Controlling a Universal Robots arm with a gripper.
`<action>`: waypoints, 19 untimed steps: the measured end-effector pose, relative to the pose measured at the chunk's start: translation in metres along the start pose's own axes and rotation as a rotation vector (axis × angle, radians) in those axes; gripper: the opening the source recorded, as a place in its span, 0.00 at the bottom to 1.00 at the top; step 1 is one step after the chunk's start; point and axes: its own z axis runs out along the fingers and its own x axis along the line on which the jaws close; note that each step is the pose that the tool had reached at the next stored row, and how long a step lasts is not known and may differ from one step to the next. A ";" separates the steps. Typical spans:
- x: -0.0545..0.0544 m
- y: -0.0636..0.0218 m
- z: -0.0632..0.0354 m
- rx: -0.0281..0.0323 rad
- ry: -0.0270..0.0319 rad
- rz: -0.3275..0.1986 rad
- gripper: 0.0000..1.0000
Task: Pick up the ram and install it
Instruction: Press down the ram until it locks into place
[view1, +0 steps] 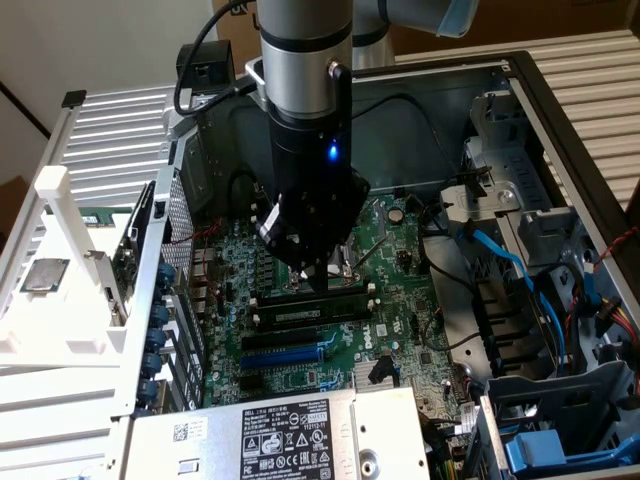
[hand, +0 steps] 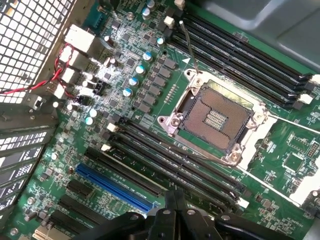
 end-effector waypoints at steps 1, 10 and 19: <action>0.000 0.0000 0.0000 0.0018 0.0010 0.011 0.10; 0.000 0.0000 0.0000 0.0070 0.0049 0.110 0.10; 0.000 0.0000 0.0000 0.0059 0.0101 0.238 0.10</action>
